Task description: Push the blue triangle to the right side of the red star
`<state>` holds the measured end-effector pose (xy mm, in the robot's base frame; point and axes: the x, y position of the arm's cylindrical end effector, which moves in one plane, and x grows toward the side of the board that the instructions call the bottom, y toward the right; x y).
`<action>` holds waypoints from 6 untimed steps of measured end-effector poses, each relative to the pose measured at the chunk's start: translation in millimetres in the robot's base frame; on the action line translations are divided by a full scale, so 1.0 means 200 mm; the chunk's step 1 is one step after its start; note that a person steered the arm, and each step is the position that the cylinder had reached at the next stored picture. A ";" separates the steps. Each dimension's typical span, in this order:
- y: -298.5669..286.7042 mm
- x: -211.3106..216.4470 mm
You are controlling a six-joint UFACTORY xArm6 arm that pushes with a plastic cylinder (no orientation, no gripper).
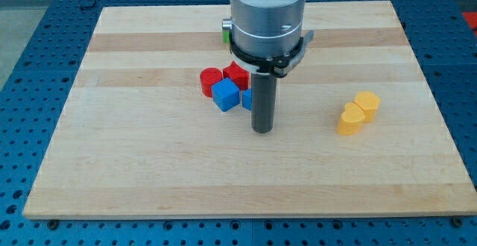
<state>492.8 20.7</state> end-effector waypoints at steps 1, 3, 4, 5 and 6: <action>0.00 -0.03; 0.01 -0.17; 0.04 -0.27; 0.07 -0.31; 0.08 -0.25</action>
